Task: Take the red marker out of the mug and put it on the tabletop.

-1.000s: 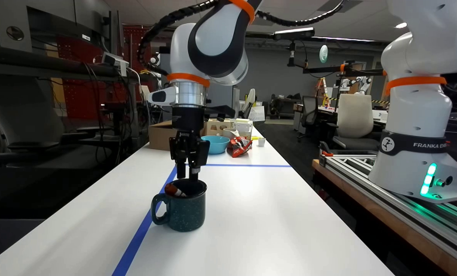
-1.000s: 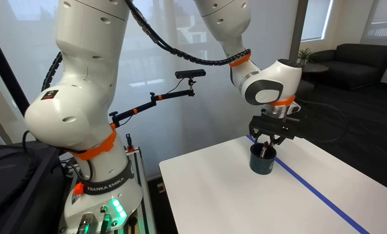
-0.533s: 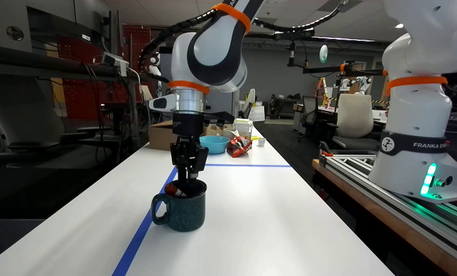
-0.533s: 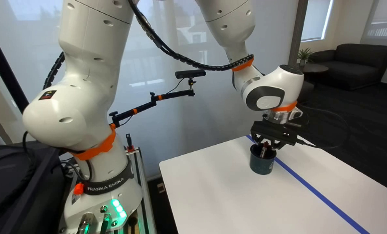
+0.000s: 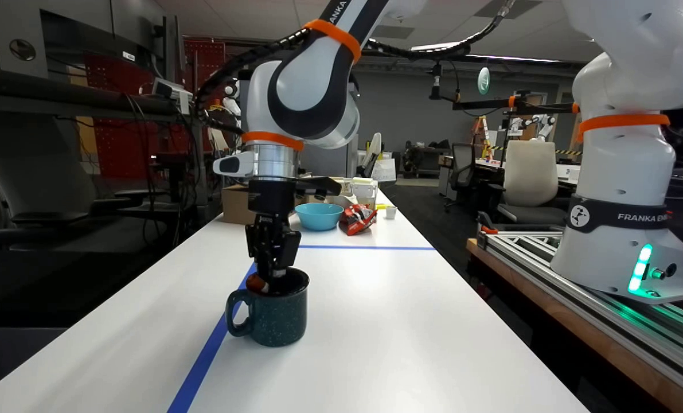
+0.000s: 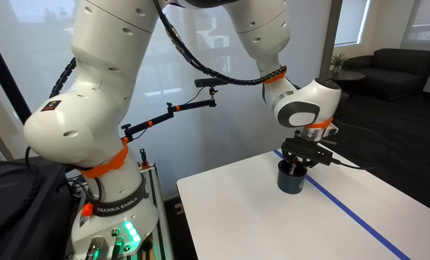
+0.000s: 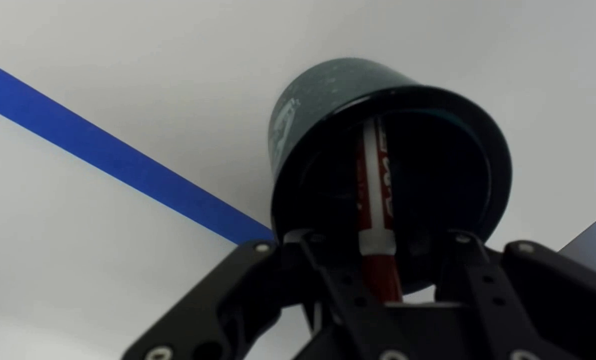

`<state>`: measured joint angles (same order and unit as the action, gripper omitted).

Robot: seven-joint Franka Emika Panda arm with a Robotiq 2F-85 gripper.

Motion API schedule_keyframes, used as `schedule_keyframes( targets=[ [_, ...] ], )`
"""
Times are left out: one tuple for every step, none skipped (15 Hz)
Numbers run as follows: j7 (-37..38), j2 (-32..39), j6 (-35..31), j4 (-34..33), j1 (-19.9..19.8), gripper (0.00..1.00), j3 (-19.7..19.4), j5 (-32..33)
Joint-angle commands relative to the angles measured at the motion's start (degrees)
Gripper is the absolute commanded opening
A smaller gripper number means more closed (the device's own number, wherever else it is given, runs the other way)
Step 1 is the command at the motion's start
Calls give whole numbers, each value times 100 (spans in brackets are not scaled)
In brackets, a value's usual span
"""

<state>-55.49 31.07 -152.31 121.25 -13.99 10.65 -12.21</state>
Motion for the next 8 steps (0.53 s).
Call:
schedule_keyframes(
  targets=[
    [-122, 228, 40, -257, -80, 39, 172, -20],
    [-115, 264, 44, -290, -76, 39, 195, -15],
    [-111, 300, 41, -313, -77, 36, 225, -19],
    [-110, 317, 48, -324, -82, 12, 245, -17],
    [-105, 324, 42, -330, -89, 12, 270, -29],
    [-91, 304, 42, -317, -89, 7, 282, -32],
    [-75, 238, 46, -274, -95, 0, 286, -33],
    [-72, 176, 62, -237, -108, 4, 303, -51]
  ],
)
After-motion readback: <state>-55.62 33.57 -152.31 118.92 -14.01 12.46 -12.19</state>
